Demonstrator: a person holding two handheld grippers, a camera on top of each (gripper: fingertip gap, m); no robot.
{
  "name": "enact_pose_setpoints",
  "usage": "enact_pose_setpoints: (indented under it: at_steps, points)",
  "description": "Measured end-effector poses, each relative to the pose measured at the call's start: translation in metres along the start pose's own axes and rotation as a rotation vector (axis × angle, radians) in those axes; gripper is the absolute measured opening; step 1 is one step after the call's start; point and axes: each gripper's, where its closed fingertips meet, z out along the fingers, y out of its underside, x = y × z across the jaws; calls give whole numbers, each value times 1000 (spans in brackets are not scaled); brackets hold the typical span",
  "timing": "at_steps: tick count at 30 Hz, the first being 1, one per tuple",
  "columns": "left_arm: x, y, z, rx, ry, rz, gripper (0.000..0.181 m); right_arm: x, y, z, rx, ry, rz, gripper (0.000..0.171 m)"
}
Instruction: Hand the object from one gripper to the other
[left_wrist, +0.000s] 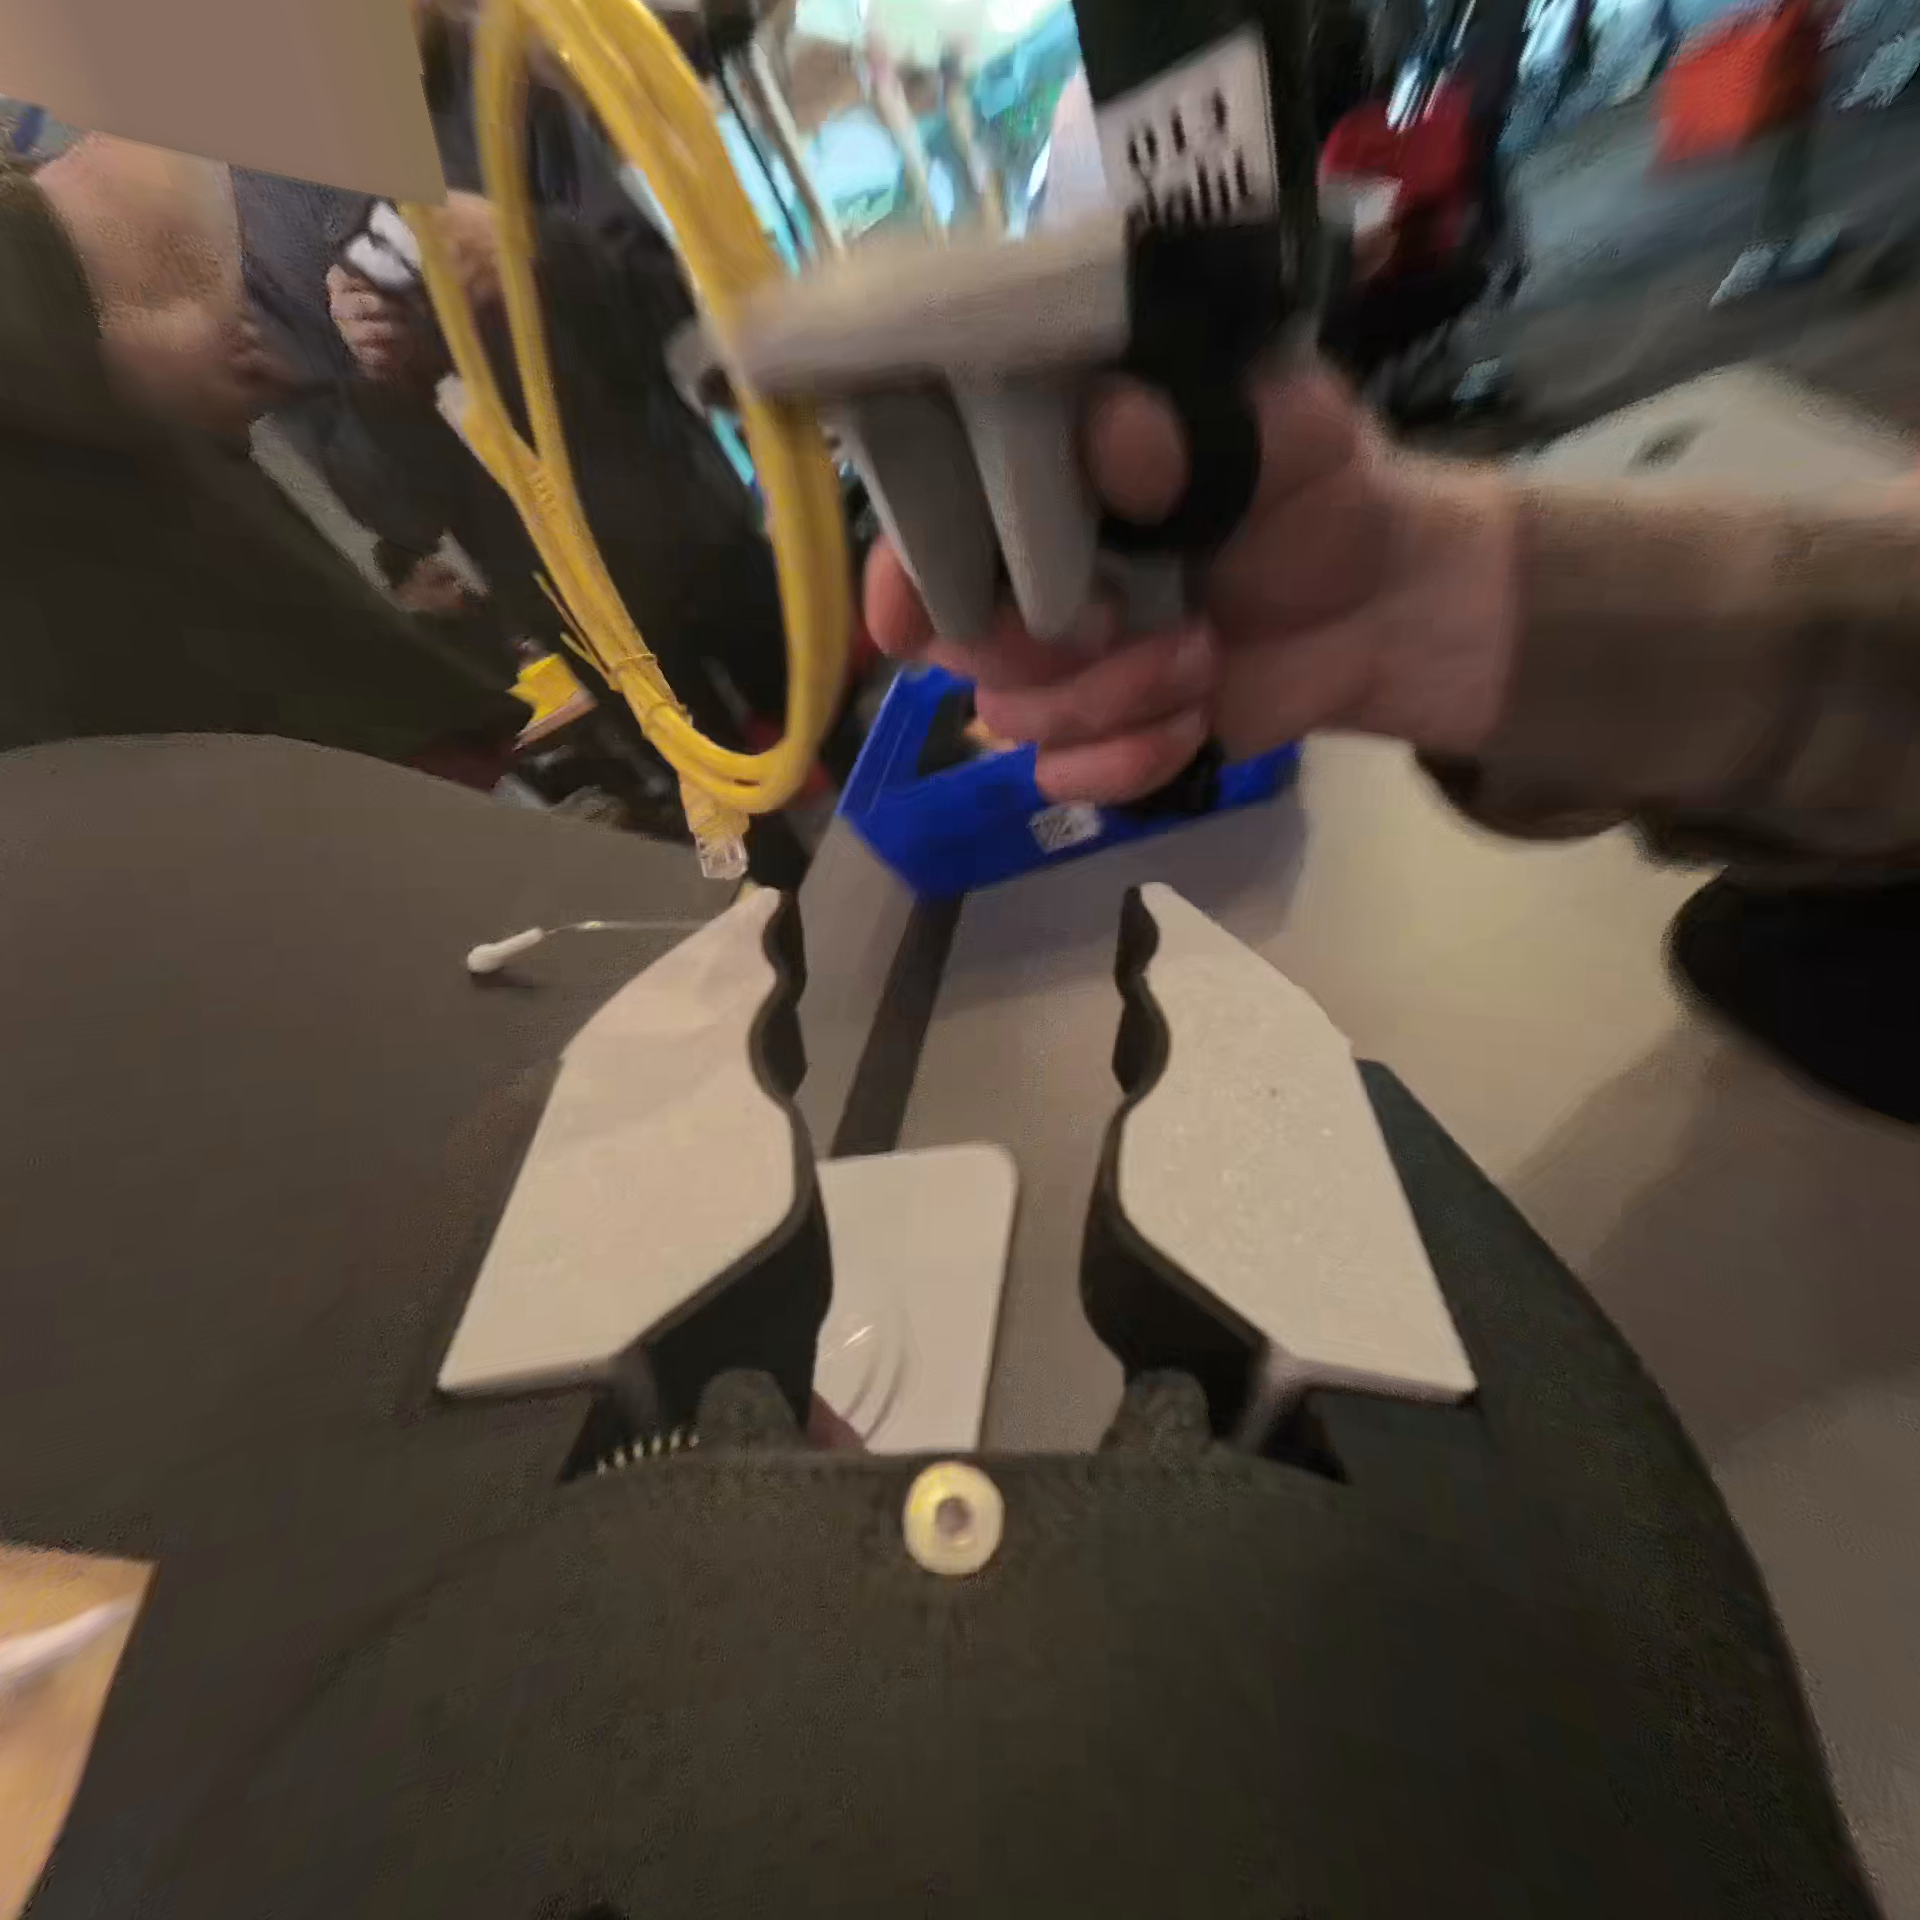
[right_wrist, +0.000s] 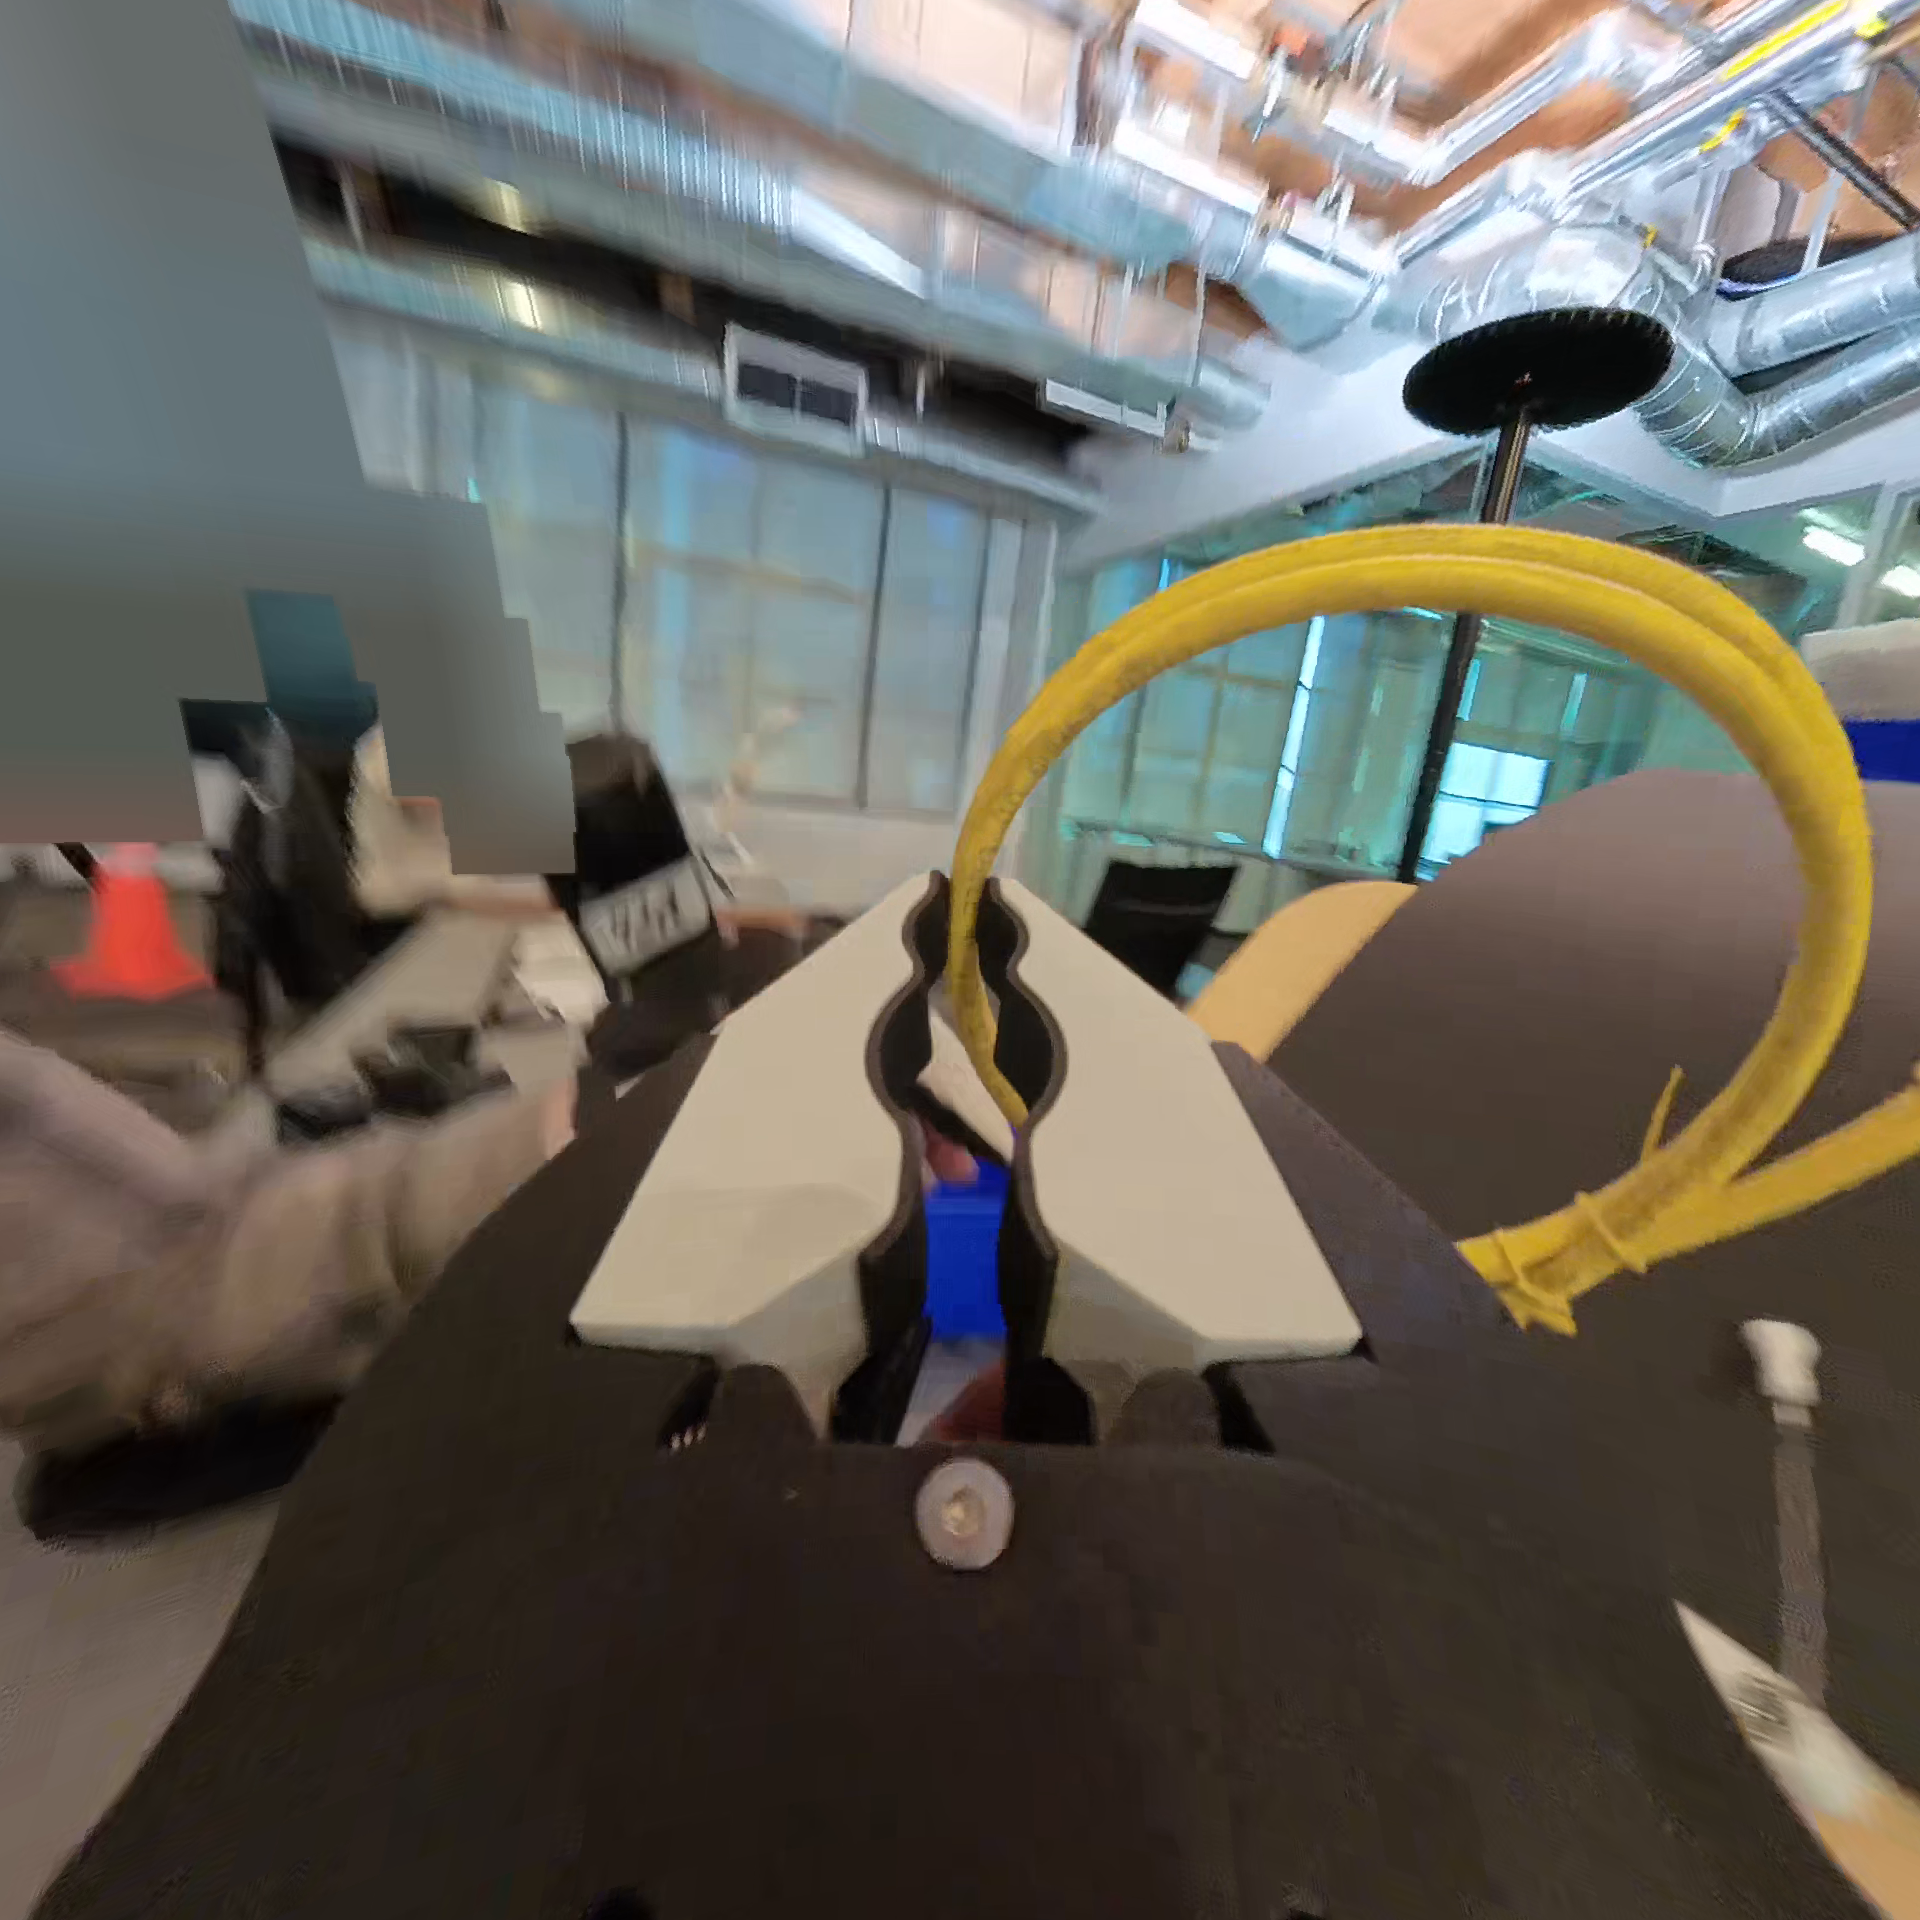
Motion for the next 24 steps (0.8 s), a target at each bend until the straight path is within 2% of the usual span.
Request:
enact_pose_setpoints:
  at_steps: [6, 10, 13, 18, 24]
  points:
    - [-10, -48, -32, 308, 170, -399, 54, -21, 65, -3, -429, -70, -527, 2]
    - [-7, -53, -34, 346, 255, -515, 54, -27, 106, -5, -639, -126, -793, 3]
    - [-4, -55, -36, 354, 303, -562, 50, -34, 119, -3, -687, -165, -857, 3]
    - [-2, -45, -35, 298, 294, -528, 16, -35, 132, 0, -727, -181, -905, 3]
    - [2, -40, -29, 260, 276, -480, 8, -26, 140, -2, -753, -151, -921, 3]
